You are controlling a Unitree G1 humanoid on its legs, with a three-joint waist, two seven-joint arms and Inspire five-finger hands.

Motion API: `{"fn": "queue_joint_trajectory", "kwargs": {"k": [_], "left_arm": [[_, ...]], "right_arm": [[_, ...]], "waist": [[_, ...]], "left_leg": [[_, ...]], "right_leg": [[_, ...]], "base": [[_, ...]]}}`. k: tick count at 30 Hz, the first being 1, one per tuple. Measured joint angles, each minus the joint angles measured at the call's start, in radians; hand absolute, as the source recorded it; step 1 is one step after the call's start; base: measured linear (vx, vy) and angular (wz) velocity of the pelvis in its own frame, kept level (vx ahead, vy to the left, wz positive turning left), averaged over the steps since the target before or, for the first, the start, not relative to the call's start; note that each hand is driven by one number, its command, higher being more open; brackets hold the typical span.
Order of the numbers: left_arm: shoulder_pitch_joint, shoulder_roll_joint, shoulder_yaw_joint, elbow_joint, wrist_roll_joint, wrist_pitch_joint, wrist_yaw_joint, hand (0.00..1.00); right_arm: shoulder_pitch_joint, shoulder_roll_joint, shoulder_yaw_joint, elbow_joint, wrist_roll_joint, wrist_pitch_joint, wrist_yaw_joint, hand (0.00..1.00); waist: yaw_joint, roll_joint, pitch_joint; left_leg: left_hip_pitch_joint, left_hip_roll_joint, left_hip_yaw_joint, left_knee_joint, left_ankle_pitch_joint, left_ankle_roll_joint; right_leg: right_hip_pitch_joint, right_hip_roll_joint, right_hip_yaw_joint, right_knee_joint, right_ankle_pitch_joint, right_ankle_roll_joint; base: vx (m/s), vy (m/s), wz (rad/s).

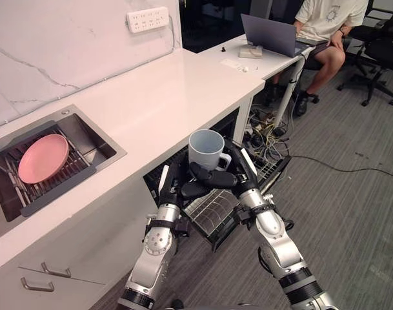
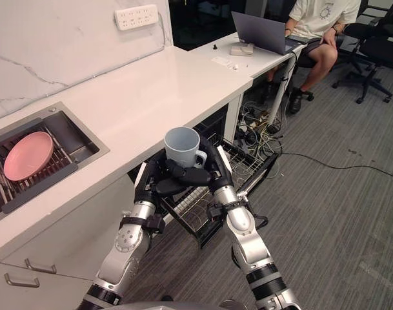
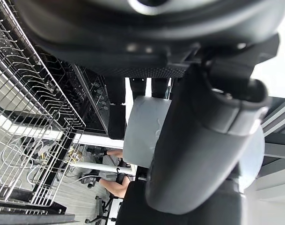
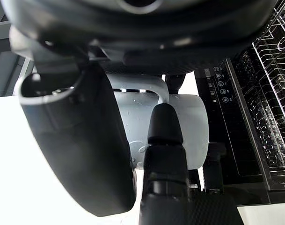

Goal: Walk over to the sink, pick up the cup, carry it to the dishwasher, place the cup inside the dishwasher, then close the dishwasher door

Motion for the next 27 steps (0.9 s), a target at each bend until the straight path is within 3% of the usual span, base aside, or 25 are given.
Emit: {"fn": "queue_joint_trajectory", "kwargs": {"k": [9, 14, 20, 22, 27], "left_arm": [[0.113, -0.021, 0.036, -0.02, 0.082, -0.003, -0.006, 0.9], [0.144, -0.023, 0.088, 0.0, 0.094, -0.003, -0.01, 0.9], [0.15, -0.005, 0.107, 0.146, 0.093, -0.007, -0.02, 0.9], [0.158, 0.005, 0.122, 0.19, 0.093, -0.006, -0.02, 0.9], [0.136, 0.024, 0.187, 0.232, 0.092, -0.006, -0.014, 0.9]], "right_arm": [[0.018, 0.004, -0.13, -0.012, -0.189, 0.0, -0.056, 0.3], [0.057, -0.016, -0.148, 0.0, -0.197, 0.0, -0.057, 0.3], [0.049, -0.061, -0.13, 0.205, -0.197, 0.005, -0.031, 0.3], [-0.013, -0.075, -0.111, 0.341, -0.197, 0.031, -0.03, 0.3], [-0.184, -0.11, -0.111, 0.504, -0.197, 0.05, -0.048, 0.3]], "waist": [[0.002, -0.002, -0.002], [0.012, -0.002, -0.002], [0.046, -0.009, 0.001], [0.059, -0.016, 0.031], [0.092, -0.016, 0.172]], "left_leg": [[-0.001, 0.0, 0.002, -0.011, 0.002, -0.001], [-0.011, 0.0, -0.007, -0.014, 0.002, -0.001], [-0.09, 0.001, -0.059, -0.005, 0.024, 0.0], [-0.131, 0.004, -0.075, 0.028, 0.024, 0.0], [-0.248, -0.001, -0.129, 0.115, 0.032, -0.001]], "right_leg": [[0.003, 0.003, -0.001, -0.022, 0.012, 0.002], [0.001, 0.002, -0.012, -0.027, 0.012, 0.002], [-0.042, 0.0, -0.068, -0.024, 0.012, 0.002], [-0.067, -0.003, -0.088, 0.004, 0.007, -0.003], [-0.168, -0.031, -0.142, 0.144, -0.039, -0.018]], "base": [[0.0, 0.0, 0.0], [0.01, -0.005, 0.06], [0.0, -0.022, 0.31], [-0.05, -0.019, 0.32], [-0.15, 0.007, 0.39]]}}
